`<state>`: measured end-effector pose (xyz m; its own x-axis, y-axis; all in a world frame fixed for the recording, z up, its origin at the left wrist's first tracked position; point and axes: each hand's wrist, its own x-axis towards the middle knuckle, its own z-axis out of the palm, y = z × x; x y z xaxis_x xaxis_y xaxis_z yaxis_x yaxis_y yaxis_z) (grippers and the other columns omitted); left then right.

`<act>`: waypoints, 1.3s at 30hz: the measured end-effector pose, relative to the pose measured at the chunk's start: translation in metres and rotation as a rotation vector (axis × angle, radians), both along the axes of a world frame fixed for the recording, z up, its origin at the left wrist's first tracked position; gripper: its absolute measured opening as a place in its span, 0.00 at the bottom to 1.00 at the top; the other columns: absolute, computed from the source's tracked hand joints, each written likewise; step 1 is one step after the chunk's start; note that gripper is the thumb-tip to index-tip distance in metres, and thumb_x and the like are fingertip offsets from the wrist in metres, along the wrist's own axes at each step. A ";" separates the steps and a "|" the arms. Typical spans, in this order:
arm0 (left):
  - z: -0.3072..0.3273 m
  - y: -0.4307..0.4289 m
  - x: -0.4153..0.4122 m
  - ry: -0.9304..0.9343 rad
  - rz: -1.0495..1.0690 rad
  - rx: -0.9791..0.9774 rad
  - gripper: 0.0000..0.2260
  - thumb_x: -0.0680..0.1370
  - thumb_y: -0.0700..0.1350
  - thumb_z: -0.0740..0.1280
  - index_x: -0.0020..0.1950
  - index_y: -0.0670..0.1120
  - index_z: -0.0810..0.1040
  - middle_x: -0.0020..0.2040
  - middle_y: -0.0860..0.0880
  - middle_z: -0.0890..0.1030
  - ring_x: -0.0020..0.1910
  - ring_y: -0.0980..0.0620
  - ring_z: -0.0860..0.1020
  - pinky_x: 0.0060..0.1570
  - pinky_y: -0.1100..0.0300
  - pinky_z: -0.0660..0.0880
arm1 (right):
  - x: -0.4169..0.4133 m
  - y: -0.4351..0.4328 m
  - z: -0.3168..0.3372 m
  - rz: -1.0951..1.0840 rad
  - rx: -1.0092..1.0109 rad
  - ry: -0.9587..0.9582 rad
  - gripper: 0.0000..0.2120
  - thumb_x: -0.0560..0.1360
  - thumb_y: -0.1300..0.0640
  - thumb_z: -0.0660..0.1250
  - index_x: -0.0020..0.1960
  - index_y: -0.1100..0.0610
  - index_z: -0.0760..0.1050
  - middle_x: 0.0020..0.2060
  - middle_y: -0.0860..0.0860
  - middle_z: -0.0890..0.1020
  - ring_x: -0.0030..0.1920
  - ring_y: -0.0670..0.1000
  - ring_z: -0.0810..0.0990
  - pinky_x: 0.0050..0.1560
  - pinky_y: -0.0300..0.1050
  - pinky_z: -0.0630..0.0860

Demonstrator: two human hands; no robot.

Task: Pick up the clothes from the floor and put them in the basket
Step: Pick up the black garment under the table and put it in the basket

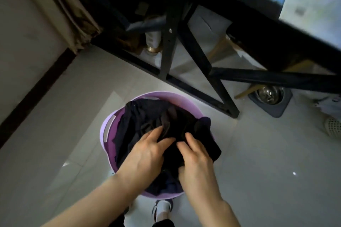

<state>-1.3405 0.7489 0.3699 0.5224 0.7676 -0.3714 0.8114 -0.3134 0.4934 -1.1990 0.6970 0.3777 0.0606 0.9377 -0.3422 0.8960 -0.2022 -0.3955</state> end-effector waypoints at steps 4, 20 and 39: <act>-0.065 -0.003 -0.014 0.455 -0.185 -0.387 0.38 0.77 0.51 0.64 0.73 0.67 0.38 0.76 0.49 0.32 0.74 0.34 0.37 0.67 0.31 0.57 | 0.001 -0.007 -0.063 0.089 -0.437 -0.033 0.44 0.73 0.73 0.59 0.77 0.42 0.47 0.77 0.46 0.41 0.76 0.61 0.40 0.71 0.68 0.54; -0.058 -0.007 -0.022 0.419 -0.404 -0.146 0.42 0.76 0.57 0.65 0.73 0.63 0.34 0.76 0.49 0.33 0.75 0.38 0.35 0.70 0.34 0.52 | -0.003 -0.052 -0.062 -0.113 -0.234 -0.064 0.41 0.76 0.70 0.60 0.78 0.44 0.43 0.78 0.52 0.43 0.77 0.60 0.40 0.74 0.63 0.49; -0.147 -0.074 -0.055 0.407 -0.242 0.016 0.49 0.68 0.62 0.71 0.72 0.66 0.34 0.76 0.49 0.33 0.74 0.36 0.37 0.68 0.33 0.57 | 0.024 -0.099 -0.168 -0.082 -0.099 -0.273 0.50 0.70 0.46 0.73 0.78 0.47 0.42 0.77 0.58 0.39 0.75 0.66 0.39 0.72 0.67 0.51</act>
<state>-1.3951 0.6748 0.2233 0.5012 0.6490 -0.5724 0.8406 -0.5221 0.1440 -1.1749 0.5976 0.2092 0.2369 0.8886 -0.3928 0.9456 -0.3037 -0.1168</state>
